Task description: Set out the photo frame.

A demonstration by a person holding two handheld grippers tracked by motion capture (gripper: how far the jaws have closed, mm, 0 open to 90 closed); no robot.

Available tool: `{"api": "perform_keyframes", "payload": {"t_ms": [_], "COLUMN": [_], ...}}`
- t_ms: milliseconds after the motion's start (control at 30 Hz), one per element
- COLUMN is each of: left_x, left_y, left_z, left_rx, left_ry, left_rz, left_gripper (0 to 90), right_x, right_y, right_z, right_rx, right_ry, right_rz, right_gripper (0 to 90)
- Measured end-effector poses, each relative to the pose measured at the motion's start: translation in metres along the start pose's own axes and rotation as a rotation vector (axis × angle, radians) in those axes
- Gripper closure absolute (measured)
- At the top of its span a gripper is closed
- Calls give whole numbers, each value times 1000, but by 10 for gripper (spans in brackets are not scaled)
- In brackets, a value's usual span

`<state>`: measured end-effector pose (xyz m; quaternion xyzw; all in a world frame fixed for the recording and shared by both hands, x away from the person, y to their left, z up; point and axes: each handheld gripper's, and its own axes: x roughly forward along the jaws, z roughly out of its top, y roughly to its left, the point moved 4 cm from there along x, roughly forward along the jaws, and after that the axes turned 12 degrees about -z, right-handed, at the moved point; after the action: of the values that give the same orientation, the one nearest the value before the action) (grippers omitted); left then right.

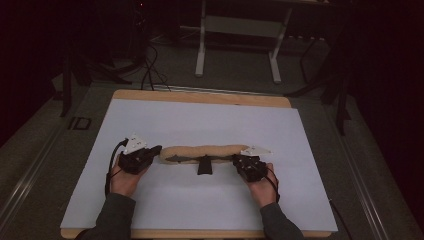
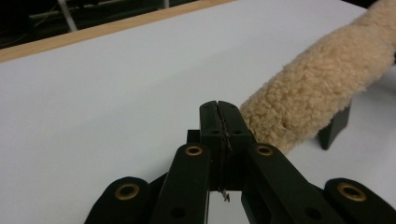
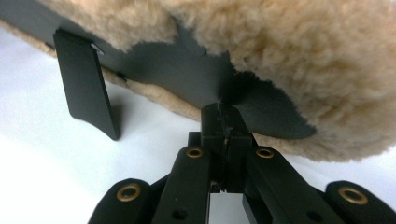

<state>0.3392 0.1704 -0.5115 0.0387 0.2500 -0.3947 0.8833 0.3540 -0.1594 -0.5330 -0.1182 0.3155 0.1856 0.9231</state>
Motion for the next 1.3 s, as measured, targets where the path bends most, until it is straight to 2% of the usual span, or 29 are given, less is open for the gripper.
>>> {"api": "perform_keyframes", "payload": {"t_ms": [233,433,600,800,900,1033,1133,1233,1300], "left_x": [-5,-6,-7,-8,-9,-9,-9,-4,-2], "left_y": [-5,-8,-10,-16,-19,-22,-23,-22,-23], "left_z": [-2,-3,-5,-6,-7,-7,-8,-7,-7], "left_rx": [3,11,2,19,27,41,51,46,50], "left_ry": [23,28,20,29,33,38,36,26,35], "left_rz": [-62,-74,-106,-121,-149,-163,-156,-104,-105], "left_gripper": [900,900,900,900,900,900,900,896,900], "right_x": [3,4,6,7,8,8,9,9,9], "right_y": [0,-1,-2,0,1,2,3,4,4], "right_z": [5,8,11,17,19,22,24,24,24], "right_rx": [8,7,18,24,25,24,17,16,15], "right_ry": [2,8,8,10,9,8,10,10,10], "right_rz": [0,-2,-7,-9,-9,-8,-9,-8,-8], "right_gripper": [899,899,899,899,898,899,899,898,899]}}
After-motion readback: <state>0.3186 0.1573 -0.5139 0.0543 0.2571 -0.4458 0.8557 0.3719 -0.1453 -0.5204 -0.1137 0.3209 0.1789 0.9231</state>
